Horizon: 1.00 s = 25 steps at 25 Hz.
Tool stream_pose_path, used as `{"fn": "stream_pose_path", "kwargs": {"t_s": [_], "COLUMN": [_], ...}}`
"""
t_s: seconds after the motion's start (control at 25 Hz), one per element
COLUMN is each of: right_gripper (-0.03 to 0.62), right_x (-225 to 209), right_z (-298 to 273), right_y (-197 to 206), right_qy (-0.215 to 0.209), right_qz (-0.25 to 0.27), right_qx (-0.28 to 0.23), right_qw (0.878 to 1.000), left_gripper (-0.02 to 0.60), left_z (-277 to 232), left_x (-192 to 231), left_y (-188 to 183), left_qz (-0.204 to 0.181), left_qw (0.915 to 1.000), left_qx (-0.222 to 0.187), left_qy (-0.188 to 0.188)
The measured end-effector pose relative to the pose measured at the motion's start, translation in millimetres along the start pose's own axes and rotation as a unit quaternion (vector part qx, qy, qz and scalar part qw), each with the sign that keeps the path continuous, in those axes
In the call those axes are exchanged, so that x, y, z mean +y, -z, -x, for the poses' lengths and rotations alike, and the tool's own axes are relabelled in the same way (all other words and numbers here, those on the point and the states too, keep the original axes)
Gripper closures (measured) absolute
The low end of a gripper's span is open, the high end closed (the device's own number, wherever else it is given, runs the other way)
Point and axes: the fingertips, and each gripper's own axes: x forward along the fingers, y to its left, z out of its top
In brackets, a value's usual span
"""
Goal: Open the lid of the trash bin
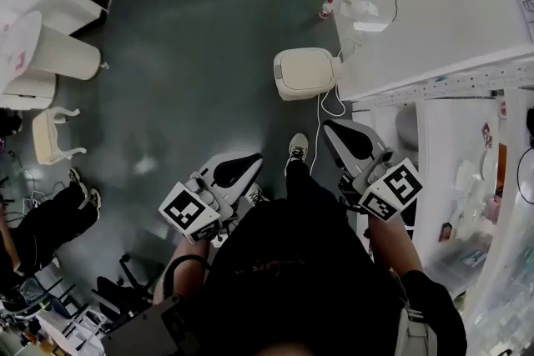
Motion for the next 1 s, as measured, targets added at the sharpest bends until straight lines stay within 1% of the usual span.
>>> {"fn": "stream_pose_path", "kwargs": {"t_s": [0.16,0.36,0.6,0.76,0.92,1.0], "right_gripper": [0.585,0.585,0.585,0.585,0.585,0.585], "right_x": [-35.0,-70.6,-115.0,-131.9,-139.7,-141.4], "right_z": [-4.9,-11.5,-19.6,-22.8,-26.3,-28.1], "right_y": [-9.8,-21.0,-27.1,-27.5,-28.5,-28.9], "right_qy": [-0.003,-0.015,-0.026,-0.040,-0.047,-0.047], "right_qz": [-0.003,-0.011,-0.002,-0.001,0.006,0.001], "right_qx": [0.008,0.014,0.010,0.010,0.010,0.005], "right_qw": [1.000,1.000,1.000,0.999,0.999,0.999], "left_gripper": [0.581,0.580,0.580,0.580,0.580,0.580], "left_z": [-31.8,-60.9,-91.7,-108.4,-119.5,-124.0], "left_x": [21.7,45.3,69.1,84.0,99.5,105.1], "left_y": [-10.8,-24.7,-32.6,-31.8,-32.5,-31.5], "left_qz": [0.014,0.014,0.006,-0.003,-0.002,-0.007], "left_qw": [0.9999,0.9995,0.9980,0.9966,0.9948,0.9944], "left_qx": [0.000,0.003,0.008,0.017,0.021,0.026], "left_qy": [-0.010,-0.028,-0.062,-0.081,-0.100,-0.102]}}
